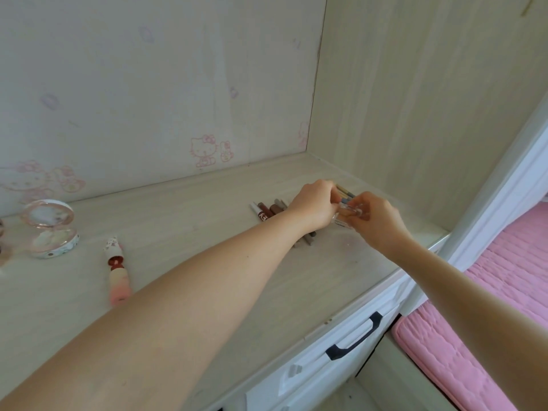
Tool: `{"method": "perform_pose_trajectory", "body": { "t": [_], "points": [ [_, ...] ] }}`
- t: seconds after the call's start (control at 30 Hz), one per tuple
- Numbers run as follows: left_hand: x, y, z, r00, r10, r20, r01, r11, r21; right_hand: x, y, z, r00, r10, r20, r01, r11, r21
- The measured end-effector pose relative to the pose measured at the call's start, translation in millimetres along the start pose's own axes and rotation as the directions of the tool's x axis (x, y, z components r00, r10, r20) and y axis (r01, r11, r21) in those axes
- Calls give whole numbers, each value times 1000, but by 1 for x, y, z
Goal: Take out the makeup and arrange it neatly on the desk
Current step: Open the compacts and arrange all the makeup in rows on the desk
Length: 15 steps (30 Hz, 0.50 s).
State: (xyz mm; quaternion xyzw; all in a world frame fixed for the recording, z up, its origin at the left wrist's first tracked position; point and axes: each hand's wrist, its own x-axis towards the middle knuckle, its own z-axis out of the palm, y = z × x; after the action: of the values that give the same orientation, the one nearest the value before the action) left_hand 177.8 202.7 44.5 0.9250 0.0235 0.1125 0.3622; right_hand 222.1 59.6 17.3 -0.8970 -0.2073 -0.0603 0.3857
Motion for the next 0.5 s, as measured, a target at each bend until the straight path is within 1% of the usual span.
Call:
{"method": "perform_pose_trajectory", "body": {
  "t": [0.13,0.33,0.5],
  "points": [
    [-18,0,-23,999,-29,-19,28,995,-94,-13,-24,-3,1000,-29,8,28,998,56],
    [-61,-5,-82,996,-63,-68,51,984,-169,-41,-82,3,994,-106,5,104,984,144],
    [-111,-20,-127,986,-114,-123,86,974,-211,-67,-130,18,978,-200,51,187,962,200]
  ]
}}
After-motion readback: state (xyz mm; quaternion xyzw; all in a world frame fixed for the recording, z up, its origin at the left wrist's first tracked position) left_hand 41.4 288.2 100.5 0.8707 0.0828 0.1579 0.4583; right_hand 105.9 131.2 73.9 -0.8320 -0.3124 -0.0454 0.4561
